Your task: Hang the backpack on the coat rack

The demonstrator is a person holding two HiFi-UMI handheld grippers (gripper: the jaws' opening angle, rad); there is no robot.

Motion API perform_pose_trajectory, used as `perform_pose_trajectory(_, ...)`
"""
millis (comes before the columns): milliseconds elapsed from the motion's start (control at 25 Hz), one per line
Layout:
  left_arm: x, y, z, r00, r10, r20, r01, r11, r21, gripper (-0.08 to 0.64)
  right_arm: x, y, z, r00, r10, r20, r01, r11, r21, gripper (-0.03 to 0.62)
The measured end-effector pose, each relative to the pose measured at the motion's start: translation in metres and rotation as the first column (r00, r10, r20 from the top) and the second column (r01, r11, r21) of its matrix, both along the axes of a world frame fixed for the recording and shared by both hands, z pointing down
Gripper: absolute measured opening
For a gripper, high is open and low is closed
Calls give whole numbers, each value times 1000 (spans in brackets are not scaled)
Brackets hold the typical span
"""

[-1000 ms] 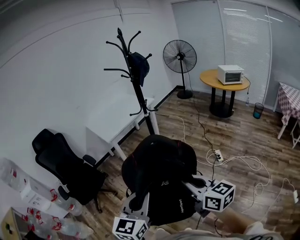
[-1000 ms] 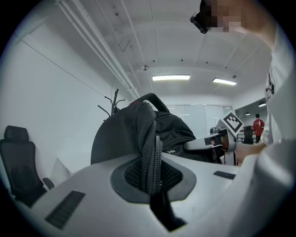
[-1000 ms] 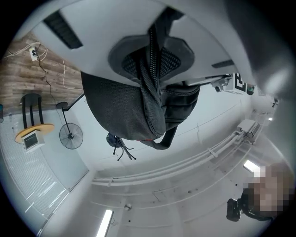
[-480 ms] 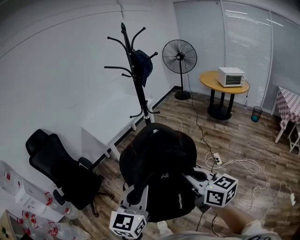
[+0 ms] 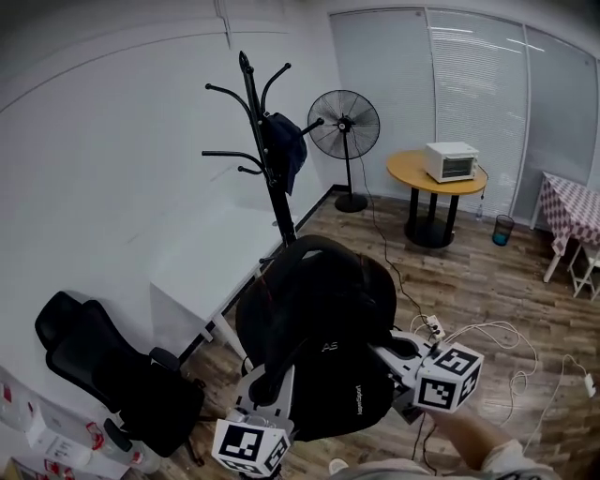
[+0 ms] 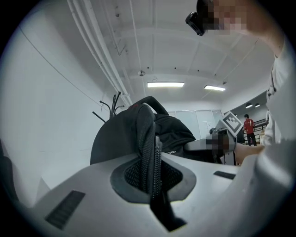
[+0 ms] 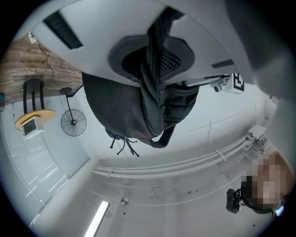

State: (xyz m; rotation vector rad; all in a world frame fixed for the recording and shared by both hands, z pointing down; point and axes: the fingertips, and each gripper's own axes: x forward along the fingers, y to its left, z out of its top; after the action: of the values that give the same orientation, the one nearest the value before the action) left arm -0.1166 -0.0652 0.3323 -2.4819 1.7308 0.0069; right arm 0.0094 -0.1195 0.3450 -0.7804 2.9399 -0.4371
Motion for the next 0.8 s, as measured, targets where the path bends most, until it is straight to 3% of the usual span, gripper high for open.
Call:
perform_pose_trajectory(320, -33, -43, -8, 1000, -8, 6, 8, 1000, 11, 23, -33, -43, -4, 1000, 6, 3, -6, 1000, -1, 29)
perform_pose_trajectory(800, -48, -141, 21, 995, -93, -36, 89, 992, -86, 23, -50, -147, 22, 998, -50, -24, 47, 996, -79, 29)
